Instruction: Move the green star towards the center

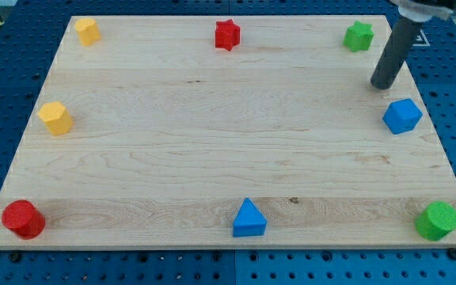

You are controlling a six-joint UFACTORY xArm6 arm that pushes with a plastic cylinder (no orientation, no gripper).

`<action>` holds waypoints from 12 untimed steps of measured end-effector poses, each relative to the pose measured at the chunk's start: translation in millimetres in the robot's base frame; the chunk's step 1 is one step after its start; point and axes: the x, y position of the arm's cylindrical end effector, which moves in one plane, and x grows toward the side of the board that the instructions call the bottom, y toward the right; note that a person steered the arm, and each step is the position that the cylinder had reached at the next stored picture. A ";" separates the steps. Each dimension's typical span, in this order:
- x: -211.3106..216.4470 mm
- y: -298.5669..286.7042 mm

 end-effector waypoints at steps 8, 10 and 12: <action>-85.1 -5.9; -36.9 -8.6; -25.1 -97.9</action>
